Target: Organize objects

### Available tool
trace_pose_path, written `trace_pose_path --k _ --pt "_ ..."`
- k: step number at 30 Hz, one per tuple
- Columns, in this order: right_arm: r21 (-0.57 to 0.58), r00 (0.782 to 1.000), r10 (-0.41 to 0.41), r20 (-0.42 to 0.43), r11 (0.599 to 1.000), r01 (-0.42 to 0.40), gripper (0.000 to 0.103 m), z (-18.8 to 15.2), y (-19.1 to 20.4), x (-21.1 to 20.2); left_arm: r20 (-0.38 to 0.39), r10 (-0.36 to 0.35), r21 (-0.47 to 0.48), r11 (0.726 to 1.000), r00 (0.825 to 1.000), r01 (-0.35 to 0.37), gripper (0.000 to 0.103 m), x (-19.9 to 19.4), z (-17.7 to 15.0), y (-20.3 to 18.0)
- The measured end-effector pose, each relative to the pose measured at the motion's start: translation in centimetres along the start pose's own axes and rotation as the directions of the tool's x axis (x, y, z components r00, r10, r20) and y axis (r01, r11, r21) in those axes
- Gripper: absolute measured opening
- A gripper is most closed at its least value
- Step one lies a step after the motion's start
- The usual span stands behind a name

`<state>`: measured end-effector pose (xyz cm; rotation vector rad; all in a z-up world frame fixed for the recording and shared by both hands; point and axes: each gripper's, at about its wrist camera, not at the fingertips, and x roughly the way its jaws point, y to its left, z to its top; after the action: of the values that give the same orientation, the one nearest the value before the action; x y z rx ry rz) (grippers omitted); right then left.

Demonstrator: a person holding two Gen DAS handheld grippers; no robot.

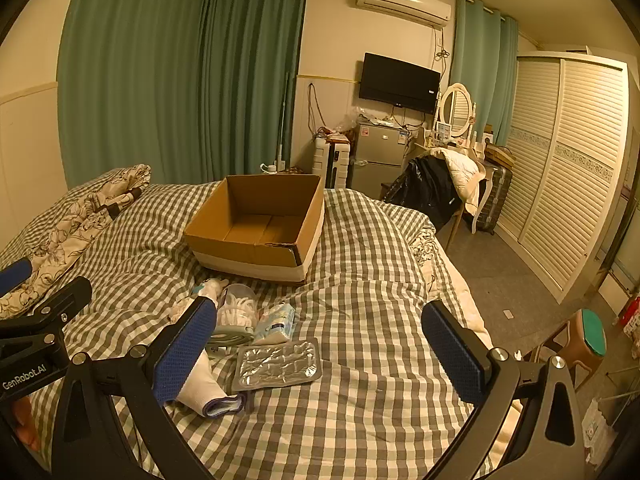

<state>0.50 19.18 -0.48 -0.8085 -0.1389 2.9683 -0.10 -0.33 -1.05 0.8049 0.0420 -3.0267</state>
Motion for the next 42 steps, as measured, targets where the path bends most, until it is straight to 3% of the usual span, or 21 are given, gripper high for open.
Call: trace_pose_path --k 42 --pt "-0.005 1.0 -0.004 -0.018 1.0 0.004 0.103 -0.9 0.0 0.8 -0.061 0.003 0.018 1.0 0.998 -0.002 0.103 1.4 -0.9 -0.9"
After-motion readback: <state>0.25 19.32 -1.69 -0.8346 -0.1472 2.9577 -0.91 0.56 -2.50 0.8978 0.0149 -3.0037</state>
